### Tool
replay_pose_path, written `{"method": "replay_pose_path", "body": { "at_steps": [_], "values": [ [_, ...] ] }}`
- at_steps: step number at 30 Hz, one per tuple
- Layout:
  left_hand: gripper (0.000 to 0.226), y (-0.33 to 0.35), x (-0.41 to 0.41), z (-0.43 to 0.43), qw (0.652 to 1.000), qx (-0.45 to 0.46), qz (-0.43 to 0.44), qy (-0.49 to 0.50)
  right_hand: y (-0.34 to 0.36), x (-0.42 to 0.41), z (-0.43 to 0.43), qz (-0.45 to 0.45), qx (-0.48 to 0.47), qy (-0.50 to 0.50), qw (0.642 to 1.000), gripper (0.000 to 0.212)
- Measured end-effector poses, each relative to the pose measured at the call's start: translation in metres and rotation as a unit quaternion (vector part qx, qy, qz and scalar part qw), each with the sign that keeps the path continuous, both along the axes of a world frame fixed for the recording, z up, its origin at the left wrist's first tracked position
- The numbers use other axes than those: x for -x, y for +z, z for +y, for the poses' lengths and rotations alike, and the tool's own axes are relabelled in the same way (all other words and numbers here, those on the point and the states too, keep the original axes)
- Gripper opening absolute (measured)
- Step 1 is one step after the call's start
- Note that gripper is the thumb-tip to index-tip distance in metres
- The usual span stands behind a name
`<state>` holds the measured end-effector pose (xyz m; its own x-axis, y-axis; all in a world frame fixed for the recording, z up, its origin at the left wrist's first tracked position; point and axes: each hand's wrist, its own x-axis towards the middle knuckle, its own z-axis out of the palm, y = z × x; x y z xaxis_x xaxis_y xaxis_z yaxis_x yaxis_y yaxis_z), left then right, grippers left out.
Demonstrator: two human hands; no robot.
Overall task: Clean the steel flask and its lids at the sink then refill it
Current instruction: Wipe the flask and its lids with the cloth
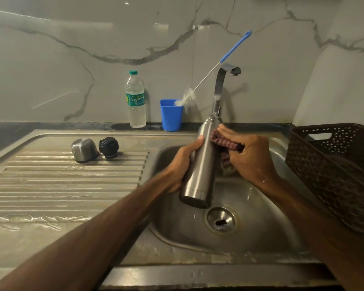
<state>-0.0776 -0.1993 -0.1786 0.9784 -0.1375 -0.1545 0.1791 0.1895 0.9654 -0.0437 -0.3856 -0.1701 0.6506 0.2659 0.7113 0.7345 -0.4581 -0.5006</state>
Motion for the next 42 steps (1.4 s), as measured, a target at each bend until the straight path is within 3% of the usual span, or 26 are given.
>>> {"method": "replay_pose_path", "body": {
  "at_steps": [3,8,11,14,18,23,29,34,38,40,42],
  "values": [
    [0.056,-0.001,0.001,-0.004,1.0,-0.03,-0.003,-0.005,0.0,-0.007,-0.006,0.002,-0.009,-0.027,1.0,0.056],
    [0.047,-0.002,0.0,-0.003,0.999,-0.031,-0.021,0.004,-0.001,-0.004,-0.007,-0.05,0.033,0.007,0.998,0.057],
    [0.038,-0.003,0.001,-0.007,0.996,-0.058,-0.063,-0.012,-0.001,-0.018,-0.011,-0.008,-0.004,-0.045,0.999,0.06],
    [0.026,-0.008,0.0,-0.008,0.987,-0.103,-0.119,-0.019,-0.005,-0.019,-0.013,-0.007,0.022,-0.057,0.998,0.057],
    [0.036,-0.01,-0.004,-0.004,0.974,-0.155,-0.161,-0.023,-0.003,-0.012,-0.011,-0.054,0.082,-0.025,0.995,0.052],
    [0.036,-0.012,-0.003,-0.008,0.973,-0.154,-0.16,-0.056,-0.002,-0.026,-0.019,-0.01,0.046,-0.116,0.992,0.054],
    [0.045,-0.014,-0.002,-0.005,0.996,-0.083,-0.036,-0.008,-0.004,-0.018,-0.015,0.012,0.048,-0.156,0.986,0.044],
    [0.061,-0.007,-0.009,0.009,0.998,-0.015,-0.02,0.05,0.008,0.016,0.001,0.08,0.042,-0.067,0.994,0.033],
    [0.073,-0.003,-0.009,0.019,0.996,0.021,-0.017,0.082,0.012,0.054,0.023,0.05,0.109,0.018,0.993,0.039],
    [0.066,-0.001,-0.01,0.027,0.994,0.05,-0.006,0.092,0.014,0.074,0.033,0.051,0.137,0.038,0.988,0.04],
    [0.059,0.0,-0.012,0.032,0.992,0.074,-0.005,0.105,0.016,0.09,0.041,-0.004,0.175,0.061,0.983,0.041]
  ]
}}
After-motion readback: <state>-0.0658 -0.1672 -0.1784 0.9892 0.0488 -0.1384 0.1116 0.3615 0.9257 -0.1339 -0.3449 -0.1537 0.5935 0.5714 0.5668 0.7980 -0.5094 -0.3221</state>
